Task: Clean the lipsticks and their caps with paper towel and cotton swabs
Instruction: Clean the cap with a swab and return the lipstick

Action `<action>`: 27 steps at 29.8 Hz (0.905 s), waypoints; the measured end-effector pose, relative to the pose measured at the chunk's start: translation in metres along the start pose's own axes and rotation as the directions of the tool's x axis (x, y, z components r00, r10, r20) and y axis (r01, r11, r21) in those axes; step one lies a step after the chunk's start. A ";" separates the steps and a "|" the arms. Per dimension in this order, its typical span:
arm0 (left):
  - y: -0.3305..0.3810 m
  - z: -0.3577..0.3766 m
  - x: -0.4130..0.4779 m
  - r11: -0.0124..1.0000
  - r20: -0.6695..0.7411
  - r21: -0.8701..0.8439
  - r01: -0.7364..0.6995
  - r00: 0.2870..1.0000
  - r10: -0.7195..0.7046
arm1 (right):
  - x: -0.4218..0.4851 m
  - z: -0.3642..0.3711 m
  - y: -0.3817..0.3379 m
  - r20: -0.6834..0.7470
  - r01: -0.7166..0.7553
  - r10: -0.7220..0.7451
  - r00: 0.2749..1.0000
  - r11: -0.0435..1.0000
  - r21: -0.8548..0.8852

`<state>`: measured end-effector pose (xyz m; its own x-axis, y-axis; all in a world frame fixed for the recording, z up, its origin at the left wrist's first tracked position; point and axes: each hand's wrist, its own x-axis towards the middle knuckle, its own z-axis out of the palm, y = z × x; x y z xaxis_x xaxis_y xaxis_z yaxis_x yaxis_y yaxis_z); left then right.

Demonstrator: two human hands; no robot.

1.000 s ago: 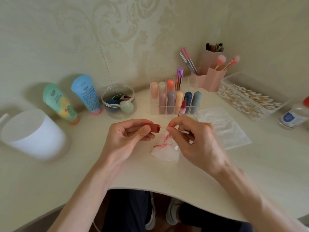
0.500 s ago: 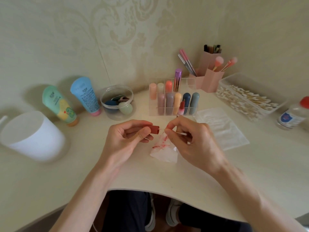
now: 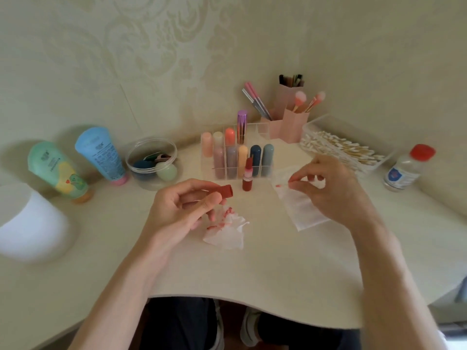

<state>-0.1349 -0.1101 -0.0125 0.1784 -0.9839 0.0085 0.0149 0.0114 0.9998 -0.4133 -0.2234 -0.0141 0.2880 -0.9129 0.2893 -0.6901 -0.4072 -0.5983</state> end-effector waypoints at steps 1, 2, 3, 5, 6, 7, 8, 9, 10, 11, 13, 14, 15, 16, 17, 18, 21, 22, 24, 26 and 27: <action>0.001 0.005 0.002 1.000 0.022 0.003 0.007 1.000 -0.008 | 0.000 -0.003 0.007 -0.023 -0.017 0.016 1.000 0.999 -0.045; 0.002 0.010 0.004 1.000 0.041 -0.009 0.015 0.999 -0.015 | 0.001 -0.004 0.011 -0.042 -0.021 0.018 0.999 0.997 -0.080; 0.002 0.015 0.005 0.999 0.056 -0.025 0.021 0.998 -0.019 | 0.001 -0.004 0.015 -0.050 -0.024 0.019 0.999 0.994 -0.109; 0.003 0.023 0.009 0.999 0.077 -0.028 0.027 0.997 -0.025 | 0.001 -0.004 0.019 -0.035 -0.049 0.044 0.998 0.988 -0.149; 0.002 0.025 0.012 1.000 0.081 -0.016 0.027 0.996 -0.025 | 0.001 -0.004 0.021 -0.023 -0.069 0.066 0.998 0.985 -0.158; 0.001 0.026 0.014 1.000 0.079 0.000 0.027 0.997 -0.027 | 0.002 -0.004 0.022 -0.014 -0.083 0.082 0.997 0.984 -0.158; 0.000 0.027 0.016 1.000 0.078 0.013 0.027 0.997 -0.028 | 0.002 -0.004 0.023 -0.011 -0.089 0.089 0.996 0.984 -0.153; 0.000 0.027 0.018 1.000 0.084 0.021 0.020 0.996 -0.021 | 0.002 -0.003 0.024 -0.008 -0.092 0.092 0.996 0.985 -0.144; 0.000 0.027 0.019 1.000 0.098 0.029 0.004 0.995 -0.007 | 0.002 -0.003 0.024 -0.005 -0.095 0.095 0.995 0.987 -0.131; -0.001 0.026 0.020 0.999 0.118 0.037 -0.014 0.993 0.010 | 0.002 -0.004 0.024 -0.003 -0.099 0.100 0.995 0.988 -0.115; -0.003 0.022 0.020 0.999 0.149 0.038 -0.032 0.988 0.026 | 0.001 -0.004 0.022 -0.011 -0.097 0.096 0.995 0.992 -0.076; -0.004 0.020 0.020 0.999 0.147 0.034 -0.031 0.989 0.026 | 0.001 -0.003 0.019 -0.020 -0.087 0.086 0.996 0.995 -0.054; -0.005 0.017 0.020 0.998 0.135 0.045 -0.040 0.990 0.033 | 0.000 -0.001 0.014 -0.025 -0.073 0.073 0.997 0.997 -0.033; -0.006 0.015 0.021 0.995 0.122 0.075 -0.058 0.991 0.048 | 0.000 0.003 0.008 -0.021 -0.053 0.053 0.998 0.998 -0.016; -0.007 0.013 0.021 0.991 0.118 0.104 -0.079 0.991 0.066 | -0.001 0.007 0.001 -0.009 -0.033 0.033 0.999 0.999 -0.005; -0.007 0.013 0.021 0.989 0.123 0.112 -0.095 0.989 0.081 | -0.001 0.012 -0.005 0.000 -0.012 0.012 1.000 1.000 -0.004; -0.009 0.010 0.020 0.996 0.120 0.023 -0.088 0.989 0.084 | -0.003 0.033 -0.026 -0.031 0.027 -0.027 0.999 1.000 0.001; -0.009 0.009 0.020 0.997 0.116 -0.006 -0.077 0.990 0.077 | -0.004 0.041 -0.031 -0.051 0.032 -0.032 0.998 0.999 -0.003; -0.011 0.008 0.019 0.997 0.123 -0.041 -0.070 0.990 0.075 | -0.005 0.053 -0.039 -0.079 0.029 -0.033 0.996 0.999 -0.043; -0.012 0.009 0.018 0.996 0.133 -0.066 -0.059 0.989 0.067 | -0.004 0.062 -0.045 -0.086 0.024 -0.031 0.996 0.997 -0.074; -0.011 0.009 0.017 0.995 0.142 -0.083 -0.048 0.988 0.059 | -0.003 0.065 -0.048 -0.082 0.021 -0.027 0.996 0.997 -0.078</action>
<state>-0.1405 -0.1283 -0.0233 0.0376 -0.9968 0.0699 0.0876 0.0730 0.9935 -0.3379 -0.2027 -0.0348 0.2511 -0.8963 0.3656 -0.7336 -0.4226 -0.5323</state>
